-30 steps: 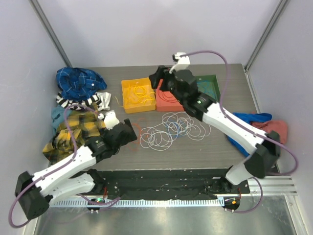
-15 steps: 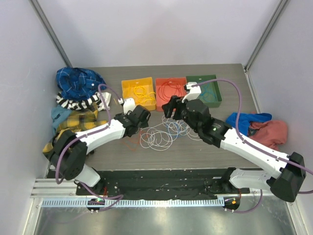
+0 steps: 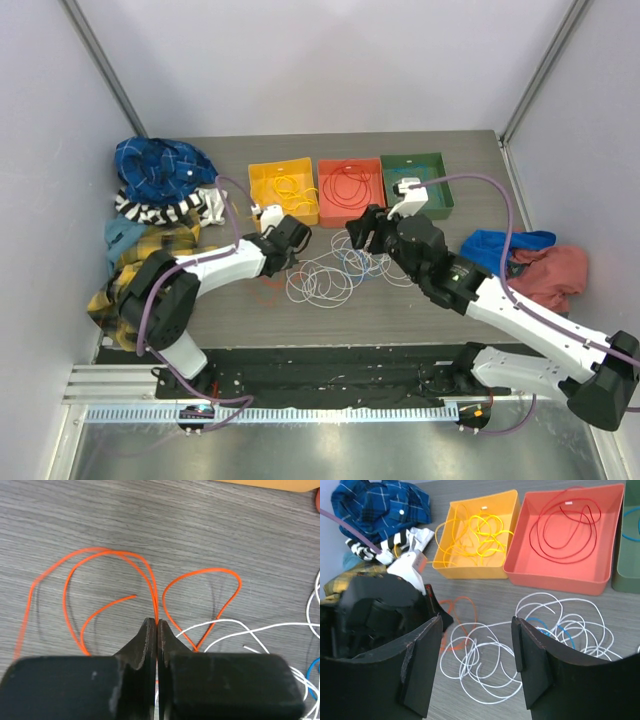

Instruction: Untangle the cables

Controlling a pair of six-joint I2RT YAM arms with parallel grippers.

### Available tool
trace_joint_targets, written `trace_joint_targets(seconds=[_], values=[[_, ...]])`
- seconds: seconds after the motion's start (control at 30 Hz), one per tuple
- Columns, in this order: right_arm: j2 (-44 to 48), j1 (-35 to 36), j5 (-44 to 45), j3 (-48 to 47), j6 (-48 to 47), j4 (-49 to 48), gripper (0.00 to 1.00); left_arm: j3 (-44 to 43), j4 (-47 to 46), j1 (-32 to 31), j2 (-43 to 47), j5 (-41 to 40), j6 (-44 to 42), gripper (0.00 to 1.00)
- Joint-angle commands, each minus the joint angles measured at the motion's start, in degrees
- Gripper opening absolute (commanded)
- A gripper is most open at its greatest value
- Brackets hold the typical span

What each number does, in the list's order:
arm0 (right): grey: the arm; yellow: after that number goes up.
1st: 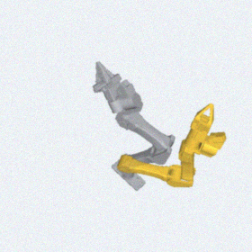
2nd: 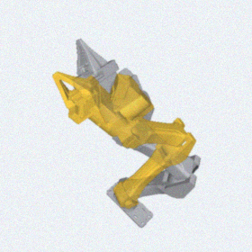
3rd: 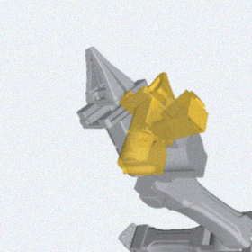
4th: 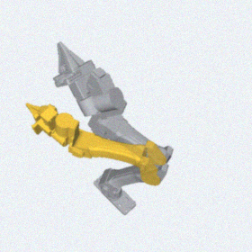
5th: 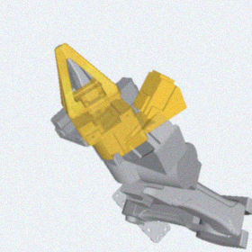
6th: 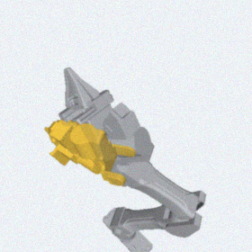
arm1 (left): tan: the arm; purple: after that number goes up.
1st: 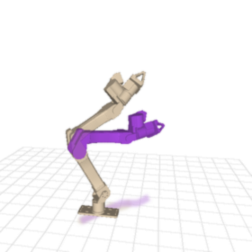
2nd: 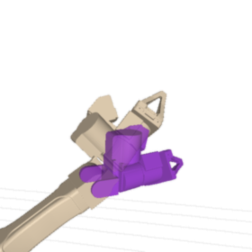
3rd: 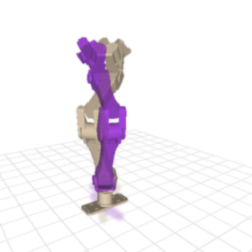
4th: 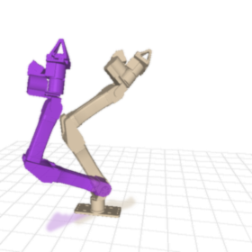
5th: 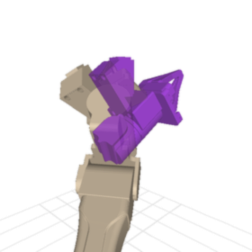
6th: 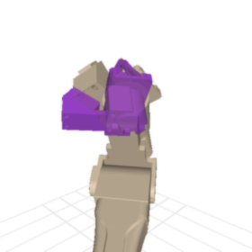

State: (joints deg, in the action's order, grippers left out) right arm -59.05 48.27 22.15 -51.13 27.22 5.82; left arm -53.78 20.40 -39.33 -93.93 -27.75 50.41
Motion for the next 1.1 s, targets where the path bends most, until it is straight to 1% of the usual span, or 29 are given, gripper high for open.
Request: trace_joint_targets(seconds=[0.0, 0.07, 0.1, 0.23, 0.33, 0.43, 0.6, 0.63, 0.8, 0.83, 0.93, 0.97, 1.07], values=[[2.0, 0.1, 0.7, 3.4, 1.1, -0.5, 0.64, -0.8, 0.9, 0.1, 6.5, -2.3, -0.4, 0.00], [1.9, 0.1, -0.3, 5.6, 2.5, -1.4, 0.63, -1.6, 2.7, 0.1, 10.1, -3.4, -1.5, 0.00], [1.7, 0.2, -0.9, 7.1, 3.0, -1.9, 0.63, -2.0, 3.5, 0.0, 14.3, -3.5, -2.1, 0.00], [-0.8, 0.3, -4.1, 8.8, 5.3, -4.9, 0.60, -5.7, 7.0, 0.0, 24.7, -2.2, -5.7, 0.00], [-1.9, 0.9, -5.0, 9.0, 6.3, -5.6, 0.59, -9.8, 9.2, 0.0, 30.3, -1.2, -7.8, 0.00], [-2.0, 1.1, -5.4, 8.4, 6.5, -5.5, 0.59, -14.4, 10.8, 0.0, 33.1, -0.6, -8.6, 0.00], [-1.7, 1.6, -7.0, 6.6, 6.0, -5.1, 0.59, -21.0, 11.1, 0.0, 35.3, 1.5, -9.8, 0.00], [-1.5, 1.7, -7.4, 6.4, 5.9, -5.0, 0.59, -23.5, 11.1, 0.0, 35.5, 1.8, -10.5, 0.00], [0.2, 2.4, -7.2, 6.0, 5.8, -4.4, 0.59, -31.7, 11.6, 0.0, 34.6, 4.8, -12.4, 0.00], [0.3, 2.5, -7.5, 6.0, 5.7, -4.4, 0.59, -34.7, 11.6, 0.0, 34.3, 6.5, -12.6, 0.00], [-0.2, 3.1, -9.3, 5.5, 5.6, -4.9, 0.59, -38.5, 11.9, 0.0, 32.7, 9.5, -12.3, 0.00], [-0.7, 3.3, -11.1, 5.4, 5.6, -5.4, 0.59, -40.3, 12.2, 0.0, 32.4, 11.6, -11.7, 0.00], [-2.1, 4.7, -12.4, 5.3, 5.6, -7.5, 0.59, -41.8, 14.0, -0.1, 32.6, 14.7, -10.5, 0.00]])
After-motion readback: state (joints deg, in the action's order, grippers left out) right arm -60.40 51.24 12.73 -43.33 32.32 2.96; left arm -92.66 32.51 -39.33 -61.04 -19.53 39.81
